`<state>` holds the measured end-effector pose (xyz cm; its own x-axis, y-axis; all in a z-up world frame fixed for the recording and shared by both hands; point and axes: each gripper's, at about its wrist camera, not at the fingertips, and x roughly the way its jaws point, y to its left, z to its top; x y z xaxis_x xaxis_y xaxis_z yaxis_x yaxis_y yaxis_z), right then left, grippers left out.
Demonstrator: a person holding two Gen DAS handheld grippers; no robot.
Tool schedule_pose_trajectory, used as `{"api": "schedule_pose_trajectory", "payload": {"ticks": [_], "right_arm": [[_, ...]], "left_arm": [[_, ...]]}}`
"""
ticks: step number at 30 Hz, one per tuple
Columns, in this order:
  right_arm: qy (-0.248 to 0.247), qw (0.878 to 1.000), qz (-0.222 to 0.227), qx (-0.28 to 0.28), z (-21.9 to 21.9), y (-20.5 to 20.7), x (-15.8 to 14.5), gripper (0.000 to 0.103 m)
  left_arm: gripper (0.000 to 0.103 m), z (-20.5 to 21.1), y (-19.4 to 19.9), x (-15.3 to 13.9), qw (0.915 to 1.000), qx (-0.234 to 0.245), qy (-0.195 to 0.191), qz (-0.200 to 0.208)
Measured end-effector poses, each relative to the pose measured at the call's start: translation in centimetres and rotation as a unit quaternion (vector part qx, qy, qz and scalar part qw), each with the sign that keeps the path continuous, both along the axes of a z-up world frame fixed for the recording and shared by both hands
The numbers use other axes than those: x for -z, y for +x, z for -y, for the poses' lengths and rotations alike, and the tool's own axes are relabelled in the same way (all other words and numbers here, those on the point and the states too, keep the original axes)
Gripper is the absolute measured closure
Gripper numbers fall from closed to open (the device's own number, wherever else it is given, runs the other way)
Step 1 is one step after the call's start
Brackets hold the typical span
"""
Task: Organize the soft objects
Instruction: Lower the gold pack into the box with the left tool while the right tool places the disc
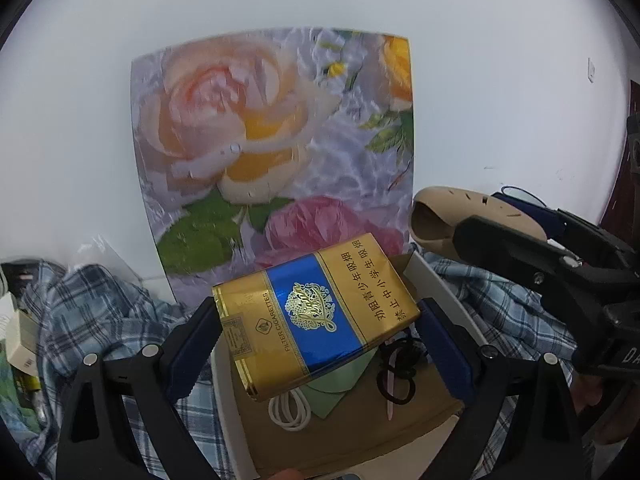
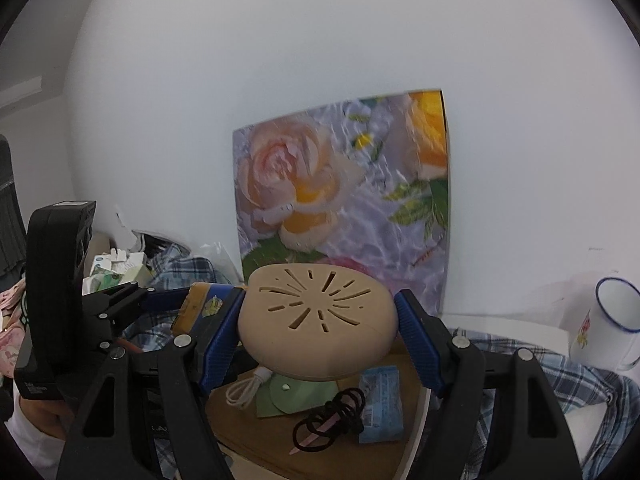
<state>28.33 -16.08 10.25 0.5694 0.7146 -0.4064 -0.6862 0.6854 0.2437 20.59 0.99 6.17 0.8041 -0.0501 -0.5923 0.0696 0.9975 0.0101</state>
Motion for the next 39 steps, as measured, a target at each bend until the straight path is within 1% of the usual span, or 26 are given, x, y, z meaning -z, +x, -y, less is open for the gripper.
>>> {"api": "schedule_pose_trajectory", "payload": {"ticks": [7,11,15,18,21,28,29,30,31,32,34,35,36,39], "right_arm": [[-0.018,0.999,-0.037,-0.007,-0.9,1.4,3.4,0.03],[-0.029,0.998,-0.055,-0.012,-1.4,2.0,5.1,0.03],[-0.046,0.996,-0.082,-0.007,-1.8,2.7,6.6,0.03],[-0.059,0.994,-0.093,-0.006,-2.0,3.1,7.4,0.029],[-0.061,0.993,-0.102,-0.006,-2.0,3.3,8.0,0.029],[-0.067,0.992,-0.109,-0.004,-2.2,3.6,8.9,0.028],[-0.067,0.992,-0.111,-0.003,-2.1,3.7,9.0,0.027],[-0.065,0.991,-0.115,0.0,-2.0,3.8,9.1,0.024],[-0.061,0.991,-0.123,0.004,-1.9,3.9,9.1,0.022],[-0.055,0.99,-0.133,0.012,-1.6,4.1,9.2,0.022],[-0.047,0.988,-0.145,0.026,-1.0,4.5,9.1,0.016],[-0.046,0.988,-0.142,0.034,-0.7,4.6,9.0,0.009],[-0.047,0.989,-0.137,0.041,-0.4,4.6,8.9,0.004],[-0.04,0.989,-0.136,0.043,0.1,4.7,8.6,0.003]], "left_arm": [[0.006,-0.4,1.2,2.4,0.9995,-0.001,-0.013,-0.03],[0.006,-0.3,1.9,3.7,0.9988,-0.003,-0.01,-0.047],[0.006,-0.2,2.5,4.8,0.998,-0.001,-0.009,-0.063],[0.006,-0.2,2.7,5.4,0.9972,-0.001,-0.009,-0.074],[0.006,-0.3,3.0,6.0,0.9964,0.0,-0.011,-0.084],[0.006,-0.5,3.5,6.8,0.9953,0.003,-0.017,-0.095],[0.006,-0.5,3.5,6.9,0.9954,0.003,-0.018,-0.094],[0.004,-0.6,3.4,6.8,0.9958,0.004,-0.021,-0.089],[0.0,-0.7,3.3,6.7,0.9961,0.003,-0.025,-0.084],[0.0,-0.8,3.2,6.6,0.9964,0.001,-0.026,-0.081],[0.0,-1.1,3.0,6.4,0.9974,-0.008,-0.019,-0.07],[0.0,-1.2,3.0,6.4,0.9975,-0.011,-0.015,-0.068],[0.0,-1.2,3.0,6.4,0.9975,-0.013,-0.011,-0.068],[0.0,-1.0,3.0,6.4,0.9973,-0.013,-0.003,-0.072]]}}
